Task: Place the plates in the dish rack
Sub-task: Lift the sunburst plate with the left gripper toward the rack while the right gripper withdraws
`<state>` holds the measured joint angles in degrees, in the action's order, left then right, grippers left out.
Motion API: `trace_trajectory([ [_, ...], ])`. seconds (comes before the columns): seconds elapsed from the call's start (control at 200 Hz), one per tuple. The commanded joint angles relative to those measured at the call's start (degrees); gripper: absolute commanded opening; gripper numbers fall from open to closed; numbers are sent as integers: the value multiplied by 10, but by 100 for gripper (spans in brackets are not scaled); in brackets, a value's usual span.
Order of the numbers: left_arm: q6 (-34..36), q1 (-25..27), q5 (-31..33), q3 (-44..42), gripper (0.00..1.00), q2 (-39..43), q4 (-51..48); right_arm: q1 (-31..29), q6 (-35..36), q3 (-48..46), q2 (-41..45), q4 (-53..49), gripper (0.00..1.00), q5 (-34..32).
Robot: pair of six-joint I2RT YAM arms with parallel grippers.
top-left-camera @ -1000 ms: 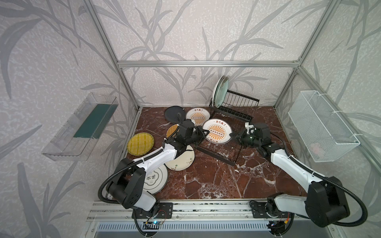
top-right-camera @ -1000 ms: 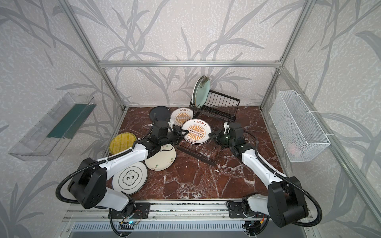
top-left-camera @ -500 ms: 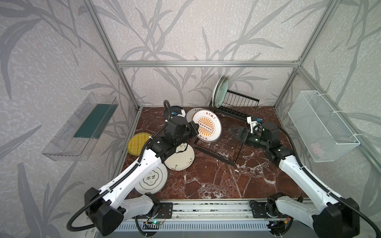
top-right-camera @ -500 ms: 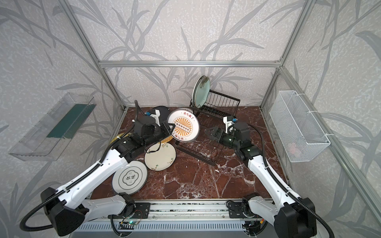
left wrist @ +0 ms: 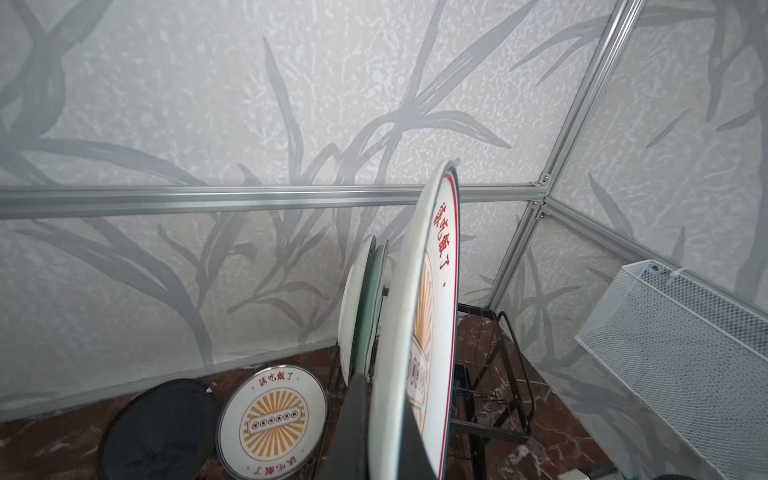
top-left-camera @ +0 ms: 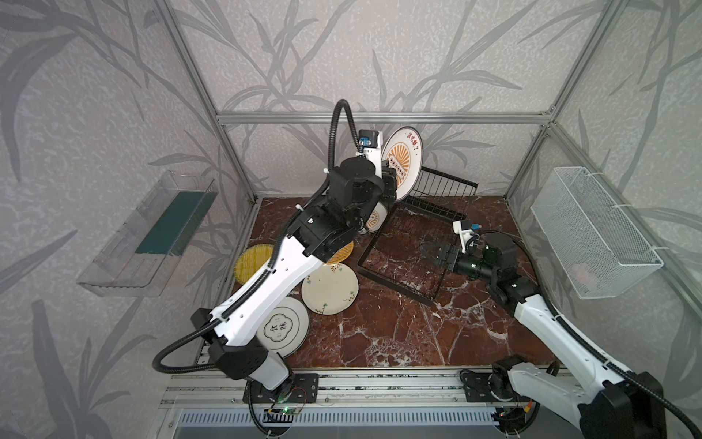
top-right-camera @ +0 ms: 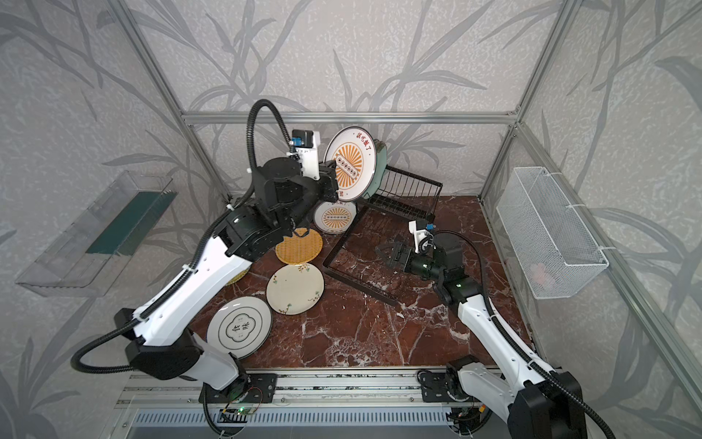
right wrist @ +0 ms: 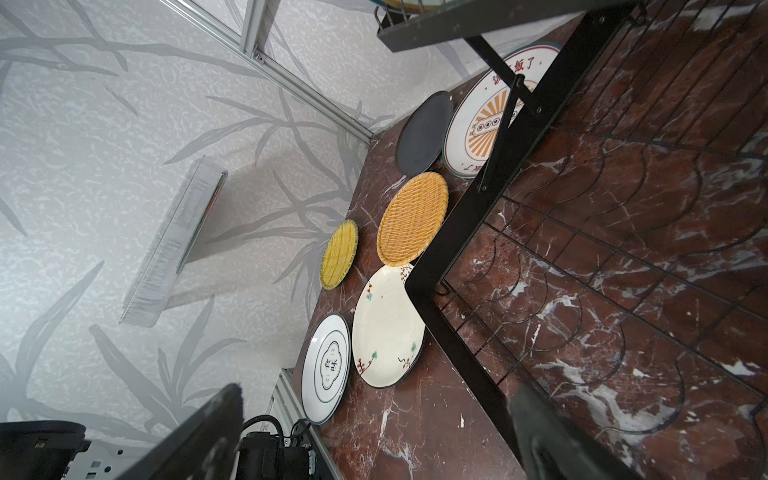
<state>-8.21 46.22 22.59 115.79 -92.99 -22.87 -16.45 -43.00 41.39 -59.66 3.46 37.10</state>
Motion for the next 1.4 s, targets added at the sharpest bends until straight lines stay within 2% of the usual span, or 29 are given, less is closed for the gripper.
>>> trace_trajectory([
  [0.0,115,9,46,93,0,-63,5,-4,16,-2,26,10,99,16],
  [0.195,194,15,68,250,0,-195,-6,-6,24,-6,43,-12,99,15],
  [0.395,280,21,100,301,0,-275,52,-9,16,-17,51,-12,99,20],
  [0.87,331,19,122,276,0,-334,135,-26,14,-24,46,-11,99,19],
  [1.395,306,12,119,265,0,-361,139,-28,18,-26,46,-25,99,19],
])
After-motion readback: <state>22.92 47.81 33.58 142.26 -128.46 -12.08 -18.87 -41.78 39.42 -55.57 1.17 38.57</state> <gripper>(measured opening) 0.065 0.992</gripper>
